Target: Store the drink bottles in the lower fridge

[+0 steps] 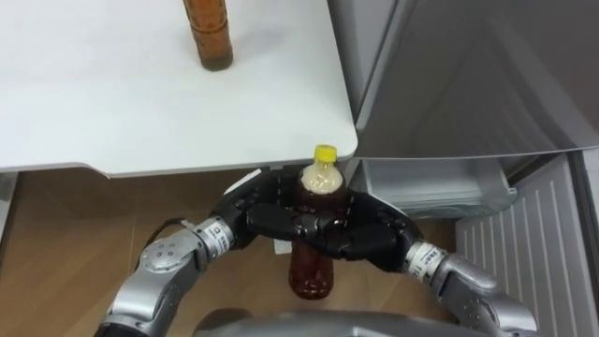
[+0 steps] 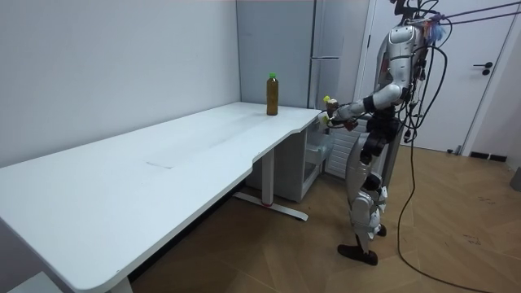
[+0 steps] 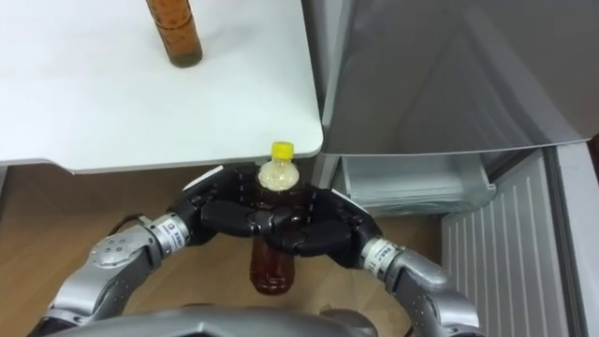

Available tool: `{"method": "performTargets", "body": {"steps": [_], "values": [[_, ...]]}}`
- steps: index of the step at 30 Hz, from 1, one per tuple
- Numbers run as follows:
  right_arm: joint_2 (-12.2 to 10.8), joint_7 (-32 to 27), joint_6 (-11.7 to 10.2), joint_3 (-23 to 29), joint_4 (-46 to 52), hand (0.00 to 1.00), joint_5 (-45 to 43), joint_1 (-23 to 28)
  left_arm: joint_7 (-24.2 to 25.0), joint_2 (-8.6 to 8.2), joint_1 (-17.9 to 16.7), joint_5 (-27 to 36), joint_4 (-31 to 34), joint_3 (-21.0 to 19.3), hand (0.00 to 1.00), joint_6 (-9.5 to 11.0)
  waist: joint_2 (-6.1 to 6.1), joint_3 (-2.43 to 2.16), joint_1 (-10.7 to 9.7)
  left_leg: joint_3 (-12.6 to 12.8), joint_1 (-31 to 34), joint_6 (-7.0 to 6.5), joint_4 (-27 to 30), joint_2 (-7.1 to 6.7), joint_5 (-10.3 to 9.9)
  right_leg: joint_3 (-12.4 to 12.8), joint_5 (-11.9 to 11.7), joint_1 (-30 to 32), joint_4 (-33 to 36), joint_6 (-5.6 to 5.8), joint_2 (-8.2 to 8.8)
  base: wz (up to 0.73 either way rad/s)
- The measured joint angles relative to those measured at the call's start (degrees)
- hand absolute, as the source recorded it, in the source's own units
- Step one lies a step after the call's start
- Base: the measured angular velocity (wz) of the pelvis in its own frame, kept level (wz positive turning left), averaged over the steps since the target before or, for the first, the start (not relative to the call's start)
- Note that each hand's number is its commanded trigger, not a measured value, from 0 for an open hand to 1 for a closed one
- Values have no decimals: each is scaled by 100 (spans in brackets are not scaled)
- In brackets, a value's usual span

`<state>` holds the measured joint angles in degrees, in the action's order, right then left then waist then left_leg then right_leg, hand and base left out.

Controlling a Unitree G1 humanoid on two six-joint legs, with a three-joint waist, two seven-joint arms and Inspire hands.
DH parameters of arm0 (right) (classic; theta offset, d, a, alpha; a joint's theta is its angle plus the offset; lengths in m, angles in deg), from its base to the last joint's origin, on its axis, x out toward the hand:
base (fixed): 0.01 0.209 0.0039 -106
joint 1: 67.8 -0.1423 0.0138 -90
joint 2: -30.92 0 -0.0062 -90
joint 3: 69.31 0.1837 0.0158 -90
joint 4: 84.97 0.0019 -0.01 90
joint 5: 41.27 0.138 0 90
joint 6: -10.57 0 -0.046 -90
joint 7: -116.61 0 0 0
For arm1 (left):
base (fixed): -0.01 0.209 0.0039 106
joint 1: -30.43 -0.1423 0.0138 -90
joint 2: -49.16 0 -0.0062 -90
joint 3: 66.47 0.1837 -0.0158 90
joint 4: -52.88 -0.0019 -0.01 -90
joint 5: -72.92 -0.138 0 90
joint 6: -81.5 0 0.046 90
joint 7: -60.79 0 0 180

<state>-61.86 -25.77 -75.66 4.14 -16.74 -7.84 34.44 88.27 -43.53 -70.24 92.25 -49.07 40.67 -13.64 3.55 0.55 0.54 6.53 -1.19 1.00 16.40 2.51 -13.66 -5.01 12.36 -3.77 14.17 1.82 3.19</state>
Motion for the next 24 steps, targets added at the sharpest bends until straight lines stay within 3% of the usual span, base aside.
{"method": "performTargets", "body": {"steps": [4,8,13,18,24], "values": [[2,-21,-1,-18,0,0,-1,-34,-1,4,3,31,28,-2,100,-18,46,0,5,0,0,0,25,2,-1,-2,0,-2,7,0,0,0],[54,99,4,-197,2,0,25,-48,-30,124,47,5,29,-3,100,-17,91,24,3,-3,5,1,49,15,-2,-10,-3,-2,36,-5,-6,0],[73,269,16,-407,46,0,20,-140,-85,218,209,-168,112,-1,100,-18,36,38,-12,-69,193,9,327,95,-125,-87,-29,15,48,-24,-65,3],[145,497,8,-414,50,0,42,-265,-97,222,209,-171,537,-3,100,-17,-35,-26,-2,-62,253,4,346,99,-120,-65,-64,77,52,-25,-70,1],[164,591,0,-409,50,0,56,-270,-98,226,209,-171,745,-7,100,-17,-43,-30,-12,-66,249,5,339,100,-118,-69,-64,62,52,-25,-72,0]]}}
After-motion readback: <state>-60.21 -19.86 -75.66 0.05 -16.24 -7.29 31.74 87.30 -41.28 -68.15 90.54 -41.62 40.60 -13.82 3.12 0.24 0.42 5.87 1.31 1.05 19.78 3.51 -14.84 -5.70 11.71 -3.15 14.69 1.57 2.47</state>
